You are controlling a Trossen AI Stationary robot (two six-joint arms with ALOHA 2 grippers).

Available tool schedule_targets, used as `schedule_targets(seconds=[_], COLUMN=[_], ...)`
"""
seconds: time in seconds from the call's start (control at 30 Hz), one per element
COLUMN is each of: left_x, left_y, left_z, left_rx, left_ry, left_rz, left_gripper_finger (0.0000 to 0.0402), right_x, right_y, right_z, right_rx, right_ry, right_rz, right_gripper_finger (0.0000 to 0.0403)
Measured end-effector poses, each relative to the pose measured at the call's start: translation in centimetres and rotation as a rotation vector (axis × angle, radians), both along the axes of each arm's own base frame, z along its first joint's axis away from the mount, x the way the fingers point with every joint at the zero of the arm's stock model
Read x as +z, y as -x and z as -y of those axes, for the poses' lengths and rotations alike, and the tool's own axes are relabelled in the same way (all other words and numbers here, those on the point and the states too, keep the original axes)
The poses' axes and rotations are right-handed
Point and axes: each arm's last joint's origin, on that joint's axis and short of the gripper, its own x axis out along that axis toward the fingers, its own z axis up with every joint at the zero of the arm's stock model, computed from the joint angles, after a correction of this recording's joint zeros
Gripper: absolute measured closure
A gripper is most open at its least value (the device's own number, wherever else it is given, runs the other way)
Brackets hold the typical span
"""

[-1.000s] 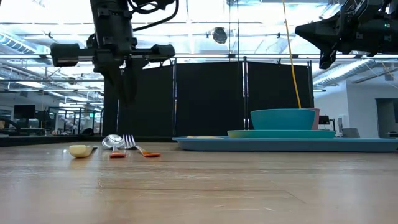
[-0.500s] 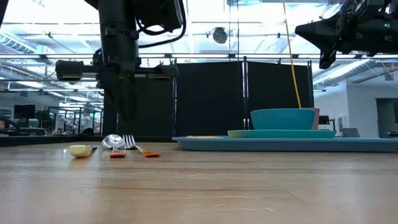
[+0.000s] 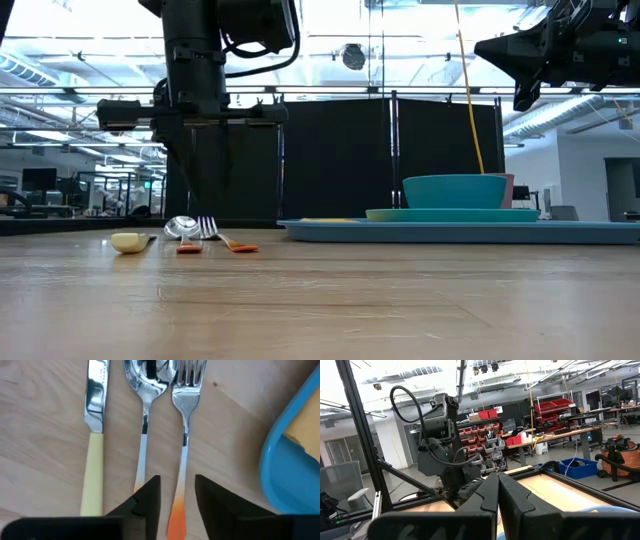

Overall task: Set up tray
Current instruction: Put the silver fork onto the blue tray

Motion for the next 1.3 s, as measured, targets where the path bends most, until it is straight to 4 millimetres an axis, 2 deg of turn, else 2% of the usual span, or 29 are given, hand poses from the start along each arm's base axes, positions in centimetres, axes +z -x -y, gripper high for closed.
schedule_targets(seconds=[0.17,0.43,0.73,1.3], left_x=[-0.8,-2.1,-3.2,-4.2], left_y=[-0.3,-1.1,-1.8,-2.0], left_z=[-0.2,-0.8,-1.0,-1.4], left_rx=[0.007,-0.002,-0.002,0.003], left_ry=[0.001,0.023,0.024,0.028], left_rz=[-0.018,-0.026,-0.021,-0.044], left_gripper_finger=[0.0258,0.0276,0.0277,0.0277], right_x=[0.0,0.0,0.0,0.0], right_y=[0.0,0.0,0.0,0.0], right_z=[0.0,0.0,0.0,0.0], right_rx=[0.000,0.000,0.000,0.000], right_ry=[0.000,0.000,0.000,0.000], right_rz=[0.000,-0.001,-0.002,-0.002], right_gripper_finger=[0.0403,0.0403,0.0403,0.0403])
